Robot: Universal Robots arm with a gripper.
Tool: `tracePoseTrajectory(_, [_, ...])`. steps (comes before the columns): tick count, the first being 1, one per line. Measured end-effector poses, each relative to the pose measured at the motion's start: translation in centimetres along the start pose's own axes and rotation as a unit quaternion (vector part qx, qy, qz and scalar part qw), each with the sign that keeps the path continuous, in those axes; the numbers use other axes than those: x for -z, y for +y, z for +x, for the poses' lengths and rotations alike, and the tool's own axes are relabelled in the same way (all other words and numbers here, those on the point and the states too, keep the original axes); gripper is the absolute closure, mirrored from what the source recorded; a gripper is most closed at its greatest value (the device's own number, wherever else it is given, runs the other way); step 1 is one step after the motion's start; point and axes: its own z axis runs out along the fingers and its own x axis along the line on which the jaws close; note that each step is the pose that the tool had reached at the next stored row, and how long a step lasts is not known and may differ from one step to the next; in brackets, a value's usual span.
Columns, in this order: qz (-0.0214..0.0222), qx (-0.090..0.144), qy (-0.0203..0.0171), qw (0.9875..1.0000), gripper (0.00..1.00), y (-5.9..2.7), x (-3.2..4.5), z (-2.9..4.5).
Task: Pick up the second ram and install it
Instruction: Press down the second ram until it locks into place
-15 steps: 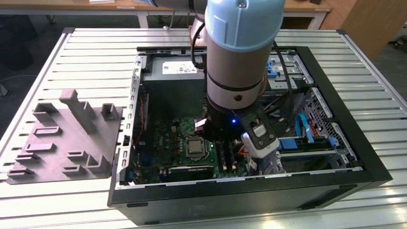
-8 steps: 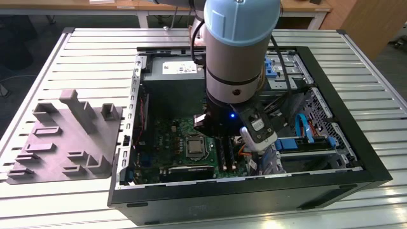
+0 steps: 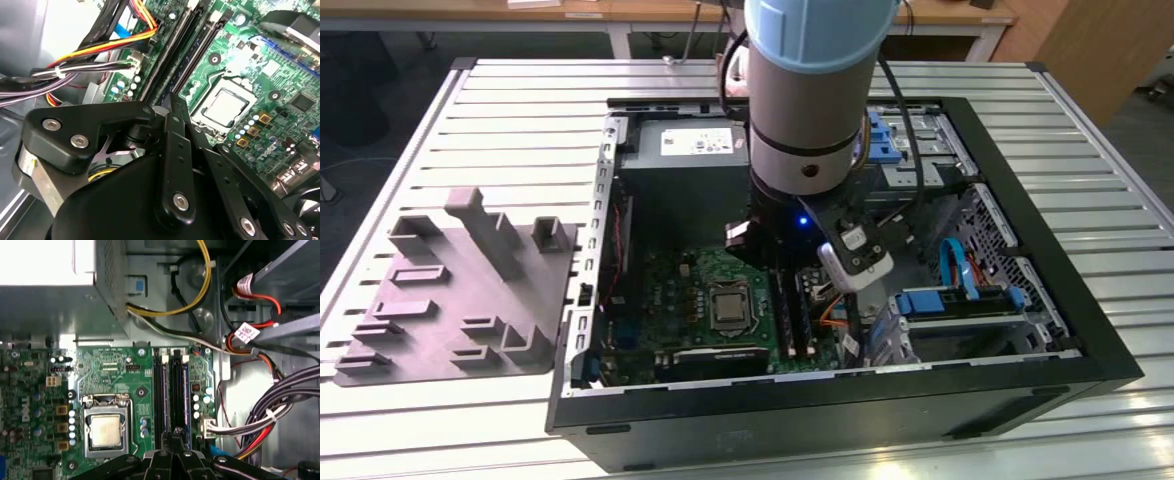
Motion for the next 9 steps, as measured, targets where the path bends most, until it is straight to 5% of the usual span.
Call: tracePoseTrajectory(9, [0.0,0.0,0.0,1.0,0.89,0.01,0.29,-0.01])
